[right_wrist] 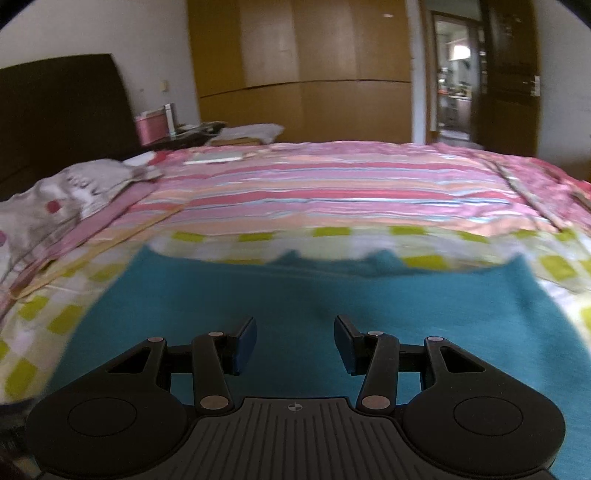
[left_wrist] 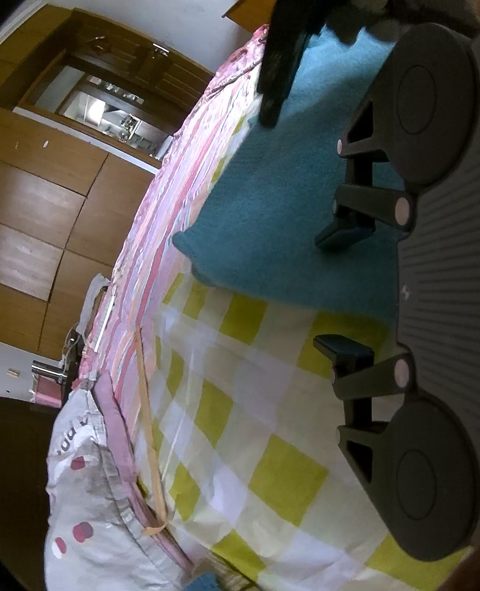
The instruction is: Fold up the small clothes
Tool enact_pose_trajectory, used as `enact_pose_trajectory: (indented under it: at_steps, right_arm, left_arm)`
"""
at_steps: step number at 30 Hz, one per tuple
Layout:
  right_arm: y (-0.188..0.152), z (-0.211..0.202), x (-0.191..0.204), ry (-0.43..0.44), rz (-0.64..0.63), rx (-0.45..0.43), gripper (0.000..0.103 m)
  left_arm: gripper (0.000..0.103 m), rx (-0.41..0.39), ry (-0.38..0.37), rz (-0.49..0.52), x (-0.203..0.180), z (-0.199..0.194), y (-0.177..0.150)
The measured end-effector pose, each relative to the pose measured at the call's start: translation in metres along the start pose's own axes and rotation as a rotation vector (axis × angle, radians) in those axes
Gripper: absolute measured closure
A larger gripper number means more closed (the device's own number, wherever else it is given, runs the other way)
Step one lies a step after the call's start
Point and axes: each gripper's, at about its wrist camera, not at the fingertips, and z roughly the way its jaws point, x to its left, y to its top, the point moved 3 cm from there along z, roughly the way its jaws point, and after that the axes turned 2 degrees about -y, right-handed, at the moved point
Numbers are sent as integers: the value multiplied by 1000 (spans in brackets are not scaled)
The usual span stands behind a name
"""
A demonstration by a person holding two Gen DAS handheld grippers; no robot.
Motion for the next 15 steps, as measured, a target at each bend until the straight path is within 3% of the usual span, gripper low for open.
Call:
enact_pose_trajectory:
  at_steps: [8,15]
  right_arm:
    - [22,36,62,81,-80,29,57]
    - [21,67,83,83,-69,102,56]
  left_arm:
    - [46,13,-16,-13,4,2,1]
    - [46,15,-19,-8,5,1,1]
